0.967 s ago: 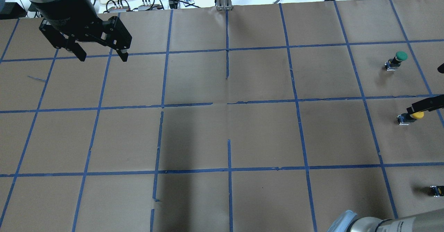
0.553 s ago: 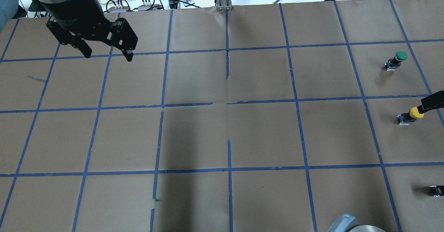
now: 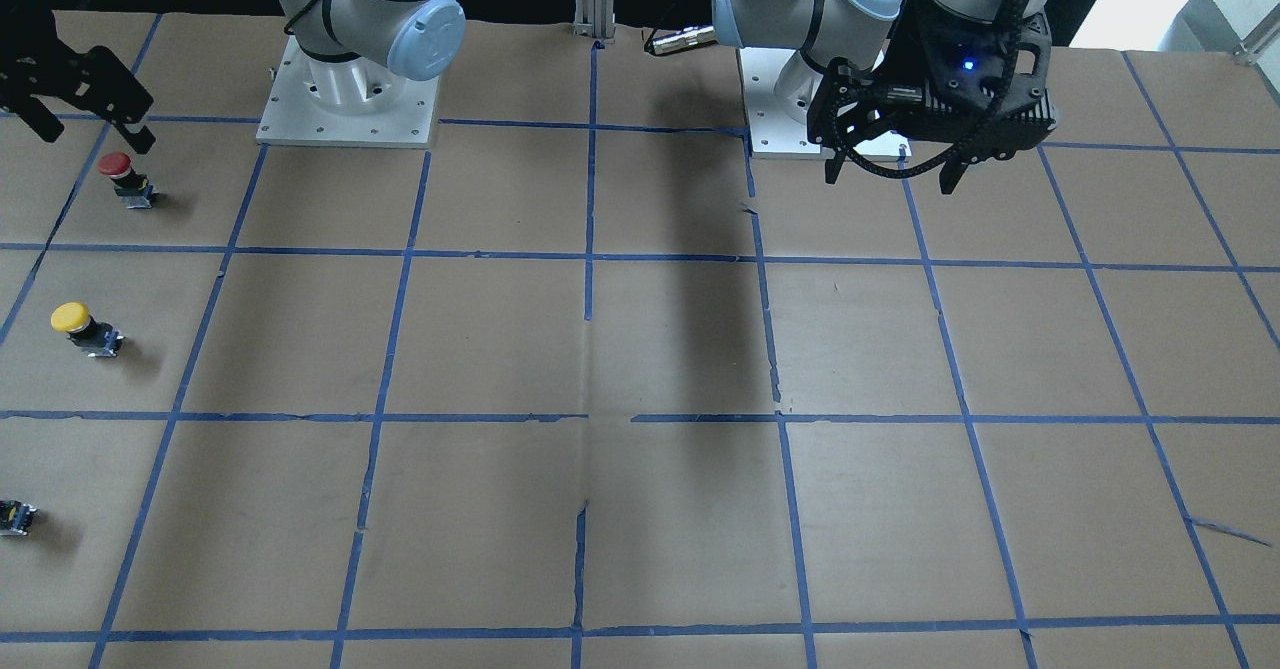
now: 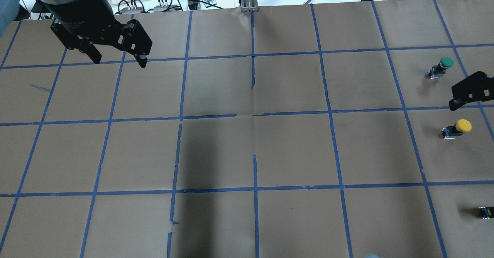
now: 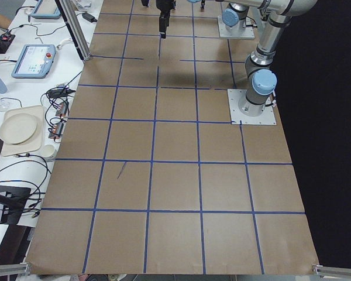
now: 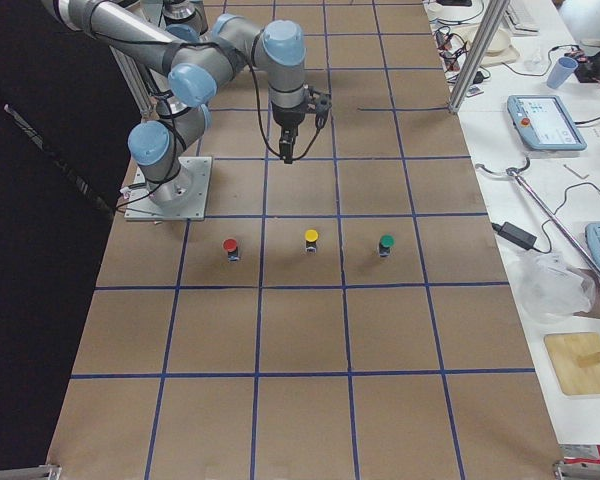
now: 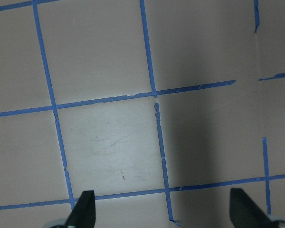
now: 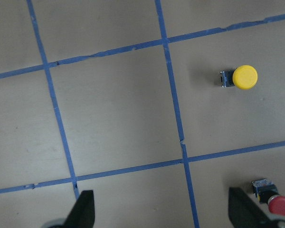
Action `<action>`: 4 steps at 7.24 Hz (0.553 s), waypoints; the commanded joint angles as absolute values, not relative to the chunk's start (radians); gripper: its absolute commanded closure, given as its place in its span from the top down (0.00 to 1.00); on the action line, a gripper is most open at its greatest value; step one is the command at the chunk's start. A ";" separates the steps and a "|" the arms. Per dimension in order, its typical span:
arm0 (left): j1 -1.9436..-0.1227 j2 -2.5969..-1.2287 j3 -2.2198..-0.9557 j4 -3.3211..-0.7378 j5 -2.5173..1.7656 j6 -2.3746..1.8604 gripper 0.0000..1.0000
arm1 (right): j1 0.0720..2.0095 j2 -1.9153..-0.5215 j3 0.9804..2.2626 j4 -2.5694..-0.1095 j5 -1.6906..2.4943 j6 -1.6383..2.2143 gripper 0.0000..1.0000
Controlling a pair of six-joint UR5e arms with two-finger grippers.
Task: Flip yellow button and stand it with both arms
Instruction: 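Open the right gripper and lift it off the yellow button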
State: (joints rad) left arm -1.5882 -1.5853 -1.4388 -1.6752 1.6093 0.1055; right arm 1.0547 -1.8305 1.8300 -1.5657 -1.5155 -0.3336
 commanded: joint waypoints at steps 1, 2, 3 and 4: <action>-1.588 -1.586 -1.439 -1.675 1.609 0.104 1.00 | 1.176 -1.798 1.766 -1.515 -1.511 -0.199 1.00; -1.586 -1.588 -1.437 -1.675 1.609 0.104 1.00 | 1.275 -1.781 1.764 -1.551 -1.517 -0.117 1.00; -1.586 -1.597 -1.427 -1.675 1.609 0.103 1.00 | 1.376 -1.773 1.764 -1.560 -1.522 -0.007 1.00; -1.586 -1.597 -1.425 -1.675 1.609 0.103 1.00 | 1.484 -1.772 1.766 -1.556 -1.525 0.083 1.00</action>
State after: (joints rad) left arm -1.5865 -1.5936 -1.4302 -1.6751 1.6091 0.1034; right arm 1.3509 -1.7790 1.7659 -1.5515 -1.5201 -0.0380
